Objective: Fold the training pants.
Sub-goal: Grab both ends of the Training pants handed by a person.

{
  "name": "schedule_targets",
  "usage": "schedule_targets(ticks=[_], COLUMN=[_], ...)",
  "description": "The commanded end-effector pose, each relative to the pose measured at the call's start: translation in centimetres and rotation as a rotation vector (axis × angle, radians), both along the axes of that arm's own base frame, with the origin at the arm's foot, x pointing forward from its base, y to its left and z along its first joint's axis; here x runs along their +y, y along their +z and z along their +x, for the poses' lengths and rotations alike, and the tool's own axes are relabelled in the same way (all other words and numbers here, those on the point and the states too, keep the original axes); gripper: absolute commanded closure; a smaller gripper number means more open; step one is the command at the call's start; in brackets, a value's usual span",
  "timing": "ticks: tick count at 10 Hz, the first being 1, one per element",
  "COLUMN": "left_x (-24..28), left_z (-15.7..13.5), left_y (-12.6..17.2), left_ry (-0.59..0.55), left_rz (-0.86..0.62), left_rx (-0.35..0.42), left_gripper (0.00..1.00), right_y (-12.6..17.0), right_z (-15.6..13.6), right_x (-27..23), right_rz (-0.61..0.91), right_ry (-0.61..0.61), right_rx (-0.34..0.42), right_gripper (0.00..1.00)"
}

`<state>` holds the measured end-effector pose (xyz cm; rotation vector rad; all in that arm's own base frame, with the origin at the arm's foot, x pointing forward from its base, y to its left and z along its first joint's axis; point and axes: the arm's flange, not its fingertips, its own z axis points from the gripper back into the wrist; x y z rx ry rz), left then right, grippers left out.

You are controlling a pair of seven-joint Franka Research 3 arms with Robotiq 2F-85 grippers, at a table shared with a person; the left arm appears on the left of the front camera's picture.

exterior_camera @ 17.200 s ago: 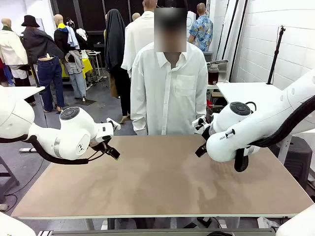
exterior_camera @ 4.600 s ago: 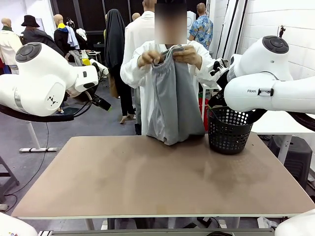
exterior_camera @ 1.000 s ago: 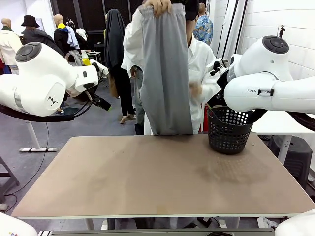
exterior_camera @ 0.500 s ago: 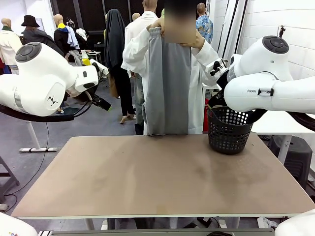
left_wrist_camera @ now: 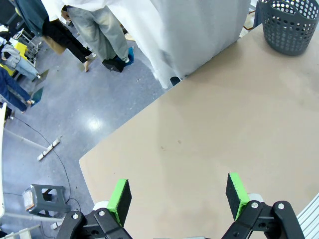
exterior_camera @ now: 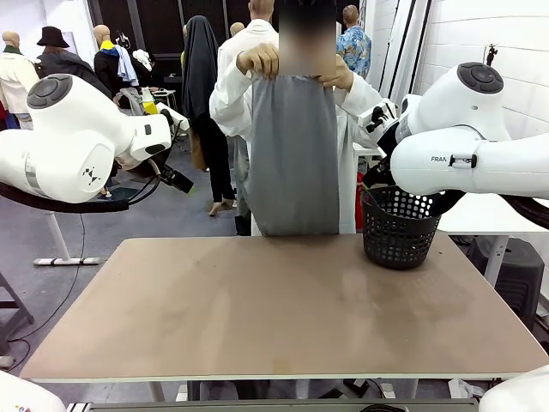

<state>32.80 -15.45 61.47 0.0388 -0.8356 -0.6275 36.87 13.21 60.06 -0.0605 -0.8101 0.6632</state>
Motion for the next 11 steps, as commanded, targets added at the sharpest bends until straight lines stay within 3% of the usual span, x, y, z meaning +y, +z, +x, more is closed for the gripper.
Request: schedule_targets(ticks=[1, 11], left_x=[0.07, 0.07], left_z=[0.01, 0.01], left_y=[-0.01, -0.01], left_ry=[-0.001, -0.001], left_rz=[0.006, 0.006], left_rx=[-0.002, -0.002], left_gripper=[0.00, 0.00], right_y=[0.07, 0.07], right_z=[-0.01, -0.01], right_x=[0.03, 0.03], right_rz=[-0.001, -0.001], right_ry=[0.001, 0.001], right_rx=[-0.002, -0.002], right_gripper=[0.00, 0.00])
